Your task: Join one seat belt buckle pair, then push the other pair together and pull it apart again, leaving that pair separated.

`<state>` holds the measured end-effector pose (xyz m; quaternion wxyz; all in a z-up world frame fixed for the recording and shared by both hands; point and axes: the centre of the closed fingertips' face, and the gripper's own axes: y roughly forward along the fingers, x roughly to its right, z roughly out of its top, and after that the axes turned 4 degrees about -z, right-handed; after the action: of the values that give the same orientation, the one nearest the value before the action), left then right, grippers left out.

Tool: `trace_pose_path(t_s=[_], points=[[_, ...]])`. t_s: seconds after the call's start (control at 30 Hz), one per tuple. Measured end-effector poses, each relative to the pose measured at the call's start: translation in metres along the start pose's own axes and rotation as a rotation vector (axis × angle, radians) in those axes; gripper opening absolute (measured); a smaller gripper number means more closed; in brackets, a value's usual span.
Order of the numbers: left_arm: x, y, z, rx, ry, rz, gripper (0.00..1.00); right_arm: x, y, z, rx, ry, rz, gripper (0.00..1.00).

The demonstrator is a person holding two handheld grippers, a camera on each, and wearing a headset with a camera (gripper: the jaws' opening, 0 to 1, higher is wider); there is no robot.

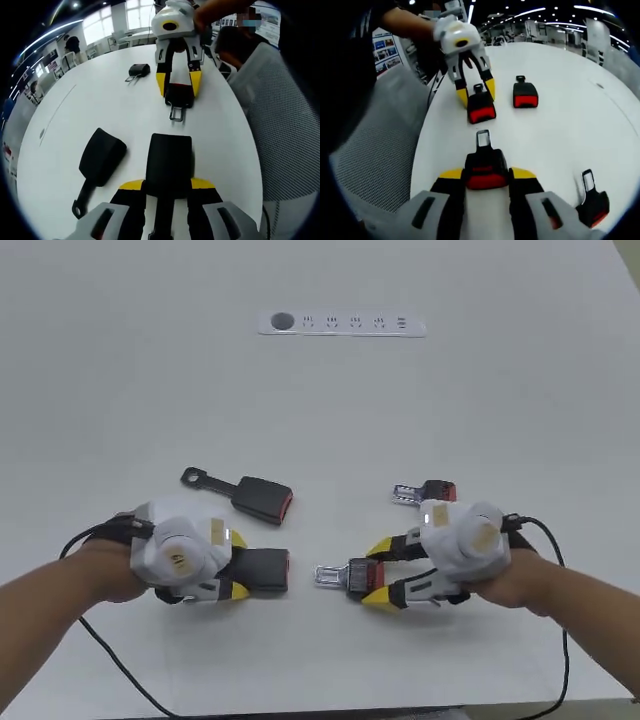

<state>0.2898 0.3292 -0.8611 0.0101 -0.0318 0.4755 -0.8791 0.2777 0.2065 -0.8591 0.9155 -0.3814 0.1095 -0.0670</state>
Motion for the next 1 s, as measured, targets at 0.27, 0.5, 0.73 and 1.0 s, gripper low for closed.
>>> trace_pose_path(t_s=[0.27, 0.5, 0.73, 1.0], points=[[0.001, 0.000, 0.000, -0.013, 0.021, -0.018, 0.33, -0.006, 0.022, 0.023, 0.031, 0.015, 0.041, 0.34], [0.002, 0.000, 0.001, -0.013, 0.034, -0.019, 0.33, -0.004, 0.029, 0.032, 0.023, 0.007, 0.040, 0.33], [0.002, 0.000, 0.001, -0.005, 0.043, -0.028, 0.32, -0.004, 0.037, 0.040, 0.001, -0.010, 0.054, 0.33], [0.002, 0.000, 0.000, 0.004, 0.029, -0.025, 0.32, -0.004, 0.043, 0.044, -0.015, 0.000, 0.043, 0.32]])
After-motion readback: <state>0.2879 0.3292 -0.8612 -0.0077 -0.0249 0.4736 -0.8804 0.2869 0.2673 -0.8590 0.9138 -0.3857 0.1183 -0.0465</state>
